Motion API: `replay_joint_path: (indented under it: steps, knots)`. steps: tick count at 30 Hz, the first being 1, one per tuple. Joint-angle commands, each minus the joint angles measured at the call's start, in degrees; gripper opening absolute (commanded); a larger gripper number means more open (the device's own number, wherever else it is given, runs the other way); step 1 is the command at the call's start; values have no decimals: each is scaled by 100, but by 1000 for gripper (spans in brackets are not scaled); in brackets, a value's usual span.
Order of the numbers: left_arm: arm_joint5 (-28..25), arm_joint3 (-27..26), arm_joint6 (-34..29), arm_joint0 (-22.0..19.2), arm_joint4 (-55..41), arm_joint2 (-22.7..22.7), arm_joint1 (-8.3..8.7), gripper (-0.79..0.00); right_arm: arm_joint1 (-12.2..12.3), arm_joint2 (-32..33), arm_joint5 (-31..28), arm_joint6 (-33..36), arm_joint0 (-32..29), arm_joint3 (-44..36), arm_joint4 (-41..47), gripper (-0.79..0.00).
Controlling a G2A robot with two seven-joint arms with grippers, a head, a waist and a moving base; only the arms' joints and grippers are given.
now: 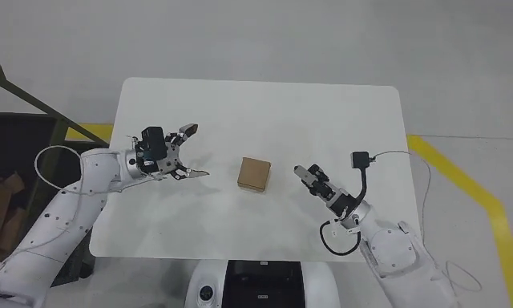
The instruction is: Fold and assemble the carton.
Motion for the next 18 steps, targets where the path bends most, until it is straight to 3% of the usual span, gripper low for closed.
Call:
replay_joint_path:
  steps: [1,9,18]
  knots:
    - [4,-203,-284,280,-226,-350,63,0,6,62,-114,-90,99,74,-354,0]
    - [-225,-751,-1362,1150,-1303,-1364,213,0,39,383,-637,-931,380,478,-2175,0]
    - [-190,-1039,-2609,1526,-2655,-1918,246,0,83,819,-1013,-2116,218,593,-3811,0]
